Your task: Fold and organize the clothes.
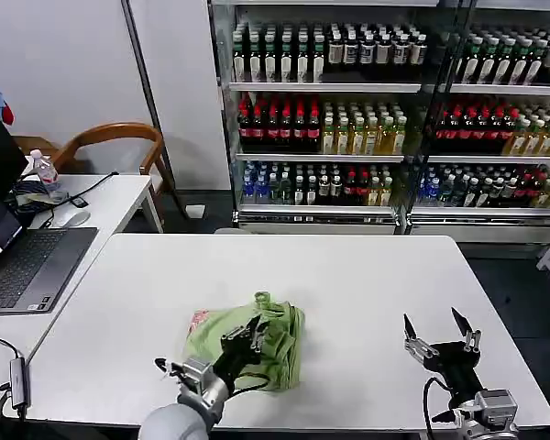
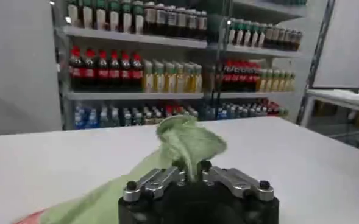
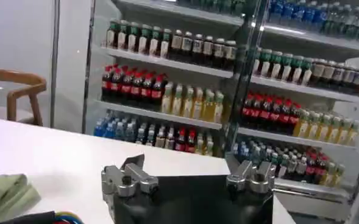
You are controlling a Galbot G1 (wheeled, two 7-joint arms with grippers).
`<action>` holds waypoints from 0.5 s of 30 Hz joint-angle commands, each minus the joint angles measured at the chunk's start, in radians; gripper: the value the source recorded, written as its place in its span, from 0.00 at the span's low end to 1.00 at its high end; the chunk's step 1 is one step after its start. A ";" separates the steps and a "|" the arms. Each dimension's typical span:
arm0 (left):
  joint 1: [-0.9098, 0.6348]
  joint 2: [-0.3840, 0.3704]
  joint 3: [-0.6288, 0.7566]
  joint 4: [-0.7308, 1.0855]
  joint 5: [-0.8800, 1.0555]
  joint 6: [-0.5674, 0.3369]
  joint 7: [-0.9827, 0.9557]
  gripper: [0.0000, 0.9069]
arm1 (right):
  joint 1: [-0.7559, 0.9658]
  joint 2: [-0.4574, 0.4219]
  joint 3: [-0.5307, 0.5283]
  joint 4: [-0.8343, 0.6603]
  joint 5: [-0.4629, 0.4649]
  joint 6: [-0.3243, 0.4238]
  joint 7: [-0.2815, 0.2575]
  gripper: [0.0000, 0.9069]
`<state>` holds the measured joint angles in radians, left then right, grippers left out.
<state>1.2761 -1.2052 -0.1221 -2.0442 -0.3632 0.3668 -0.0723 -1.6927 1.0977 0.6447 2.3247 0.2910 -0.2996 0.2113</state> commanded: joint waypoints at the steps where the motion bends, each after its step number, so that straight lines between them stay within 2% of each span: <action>1: -0.033 -0.020 0.047 0.033 0.001 -0.117 0.050 1.00 | 0.002 -0.004 0.004 0.000 0.001 -0.001 -0.004 1.00; 6: -0.014 -0.015 -0.013 -0.036 -0.017 -0.177 0.065 1.00 | 0.017 -0.006 -0.005 -0.004 0.003 -0.001 -0.005 1.00; 10: 0.055 0.034 -0.129 -0.122 -0.068 -0.176 0.060 1.00 | 0.045 -0.010 -0.027 -0.016 0.004 -0.002 -0.005 1.00; 13: 0.126 0.094 -0.253 -0.128 -0.064 -0.105 0.003 1.00 | 0.071 -0.007 -0.050 -0.023 0.003 -0.005 -0.005 1.00; 15: 0.161 0.119 -0.296 -0.098 -0.066 -0.021 -0.103 1.00 | 0.083 -0.006 -0.057 -0.026 0.003 -0.005 -0.006 1.00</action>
<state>1.3047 -1.1820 -0.1830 -2.0991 -0.3880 0.2493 -0.0331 -1.6507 1.0910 0.6158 2.3071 0.2945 -0.3042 0.2073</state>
